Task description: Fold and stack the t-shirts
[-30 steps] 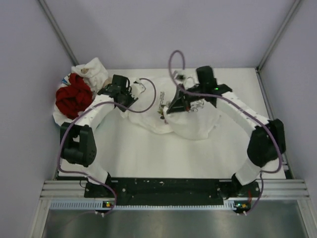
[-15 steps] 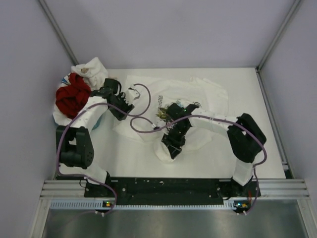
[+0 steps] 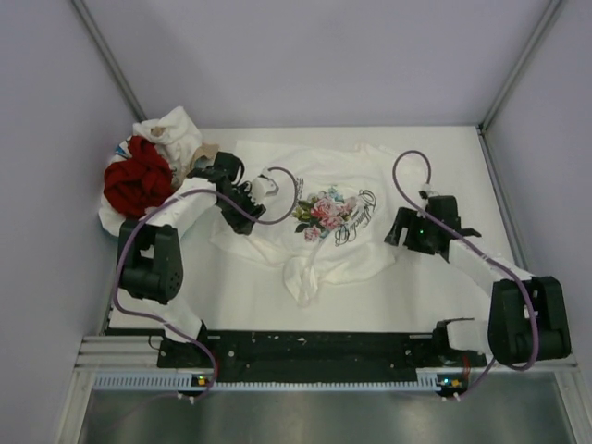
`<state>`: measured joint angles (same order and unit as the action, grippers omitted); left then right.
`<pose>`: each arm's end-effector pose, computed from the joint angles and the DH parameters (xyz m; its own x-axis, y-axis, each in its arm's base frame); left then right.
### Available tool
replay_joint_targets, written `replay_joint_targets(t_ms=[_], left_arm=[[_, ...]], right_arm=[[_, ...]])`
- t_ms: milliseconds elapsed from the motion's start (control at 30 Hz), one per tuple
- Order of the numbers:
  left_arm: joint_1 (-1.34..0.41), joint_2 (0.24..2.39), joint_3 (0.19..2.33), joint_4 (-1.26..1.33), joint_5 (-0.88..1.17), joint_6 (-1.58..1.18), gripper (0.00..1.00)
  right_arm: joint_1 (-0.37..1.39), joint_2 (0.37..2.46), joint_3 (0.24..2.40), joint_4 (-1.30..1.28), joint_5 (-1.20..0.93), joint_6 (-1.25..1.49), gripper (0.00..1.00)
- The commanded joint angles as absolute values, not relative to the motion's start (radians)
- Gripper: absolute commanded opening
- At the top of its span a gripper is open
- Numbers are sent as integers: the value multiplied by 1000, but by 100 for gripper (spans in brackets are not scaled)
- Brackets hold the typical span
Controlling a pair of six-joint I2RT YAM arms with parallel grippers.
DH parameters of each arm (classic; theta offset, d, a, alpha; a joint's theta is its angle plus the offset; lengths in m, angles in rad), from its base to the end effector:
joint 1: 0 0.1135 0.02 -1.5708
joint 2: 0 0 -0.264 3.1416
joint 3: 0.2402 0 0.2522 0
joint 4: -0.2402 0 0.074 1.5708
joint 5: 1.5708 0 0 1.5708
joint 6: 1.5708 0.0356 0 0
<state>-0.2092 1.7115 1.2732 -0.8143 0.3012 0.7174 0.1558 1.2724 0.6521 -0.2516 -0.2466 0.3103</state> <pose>0.3285 -0.0805 0.2227 -0.5100 0.7501 -0.4210 0.8287 0.5597 -0.0066 0.2421 0.0468 0.1892 -0.8135 0.1720 -0.5556 -0.0601 0.9253 0.3744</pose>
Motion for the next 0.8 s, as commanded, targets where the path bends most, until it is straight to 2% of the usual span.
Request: replay_joint_targets(t_ms=[0, 67, 133, 167, 233, 267, 300, 400, 467, 500, 533, 567, 600, 667, 767], left_arm=[[-244, 1697, 1264, -802, 357, 749, 56], [-247, 1694, 1258, -793, 359, 753, 56], [-248, 1697, 1259, -795, 356, 755, 56], [-249, 1694, 1259, -799, 360, 756, 56], [-245, 1677, 1266, -834, 391, 778, 54], [-245, 1663, 1267, -850, 414, 797, 49], [-245, 1648, 1270, -863, 429, 813, 46], [-245, 1608, 1279, -882, 466, 851, 46], [-247, 1609, 1293, -884, 460, 847, 46], [-245, 1624, 1302, -885, 453, 839, 46], [-245, 1631, 1308, -885, 442, 833, 47], [-245, 1646, 1313, -888, 434, 828, 47], [-245, 1657, 1312, -891, 428, 827, 48], [-245, 1664, 1304, -887, 416, 828, 50], [-247, 1674, 1290, -874, 391, 834, 53]], right_arm=[[71, 1319, 629, -9, -132, 491, 80], [66, 1432, 676, -15, -147, 474, 80], [61, 1534, 728, -17, -190, 459, 71], [60, 1581, 759, -11, -224, 453, 60], [37, 1653, 828, -8, -279, 454, 22], [22, 1678, 891, -8, -302, 457, 2], [6, 1689, 944, 21, -317, 469, 0], [5, 1718, 1151, 41, -331, 486, 0], [5, 1794, 1366, -51, -347, 474, 0], [5, 1854, 1464, -119, -344, 456, 11], [5, 1911, 1571, -177, -342, 445, 29], [5, 1960, 1650, -246, -348, 422, 39], [5, 1997, 1731, -303, -353, 411, 45], [5, 2014, 1796, -376, -363, 387, 48], [5, 1915, 1688, -371, -316, 353, 51]])
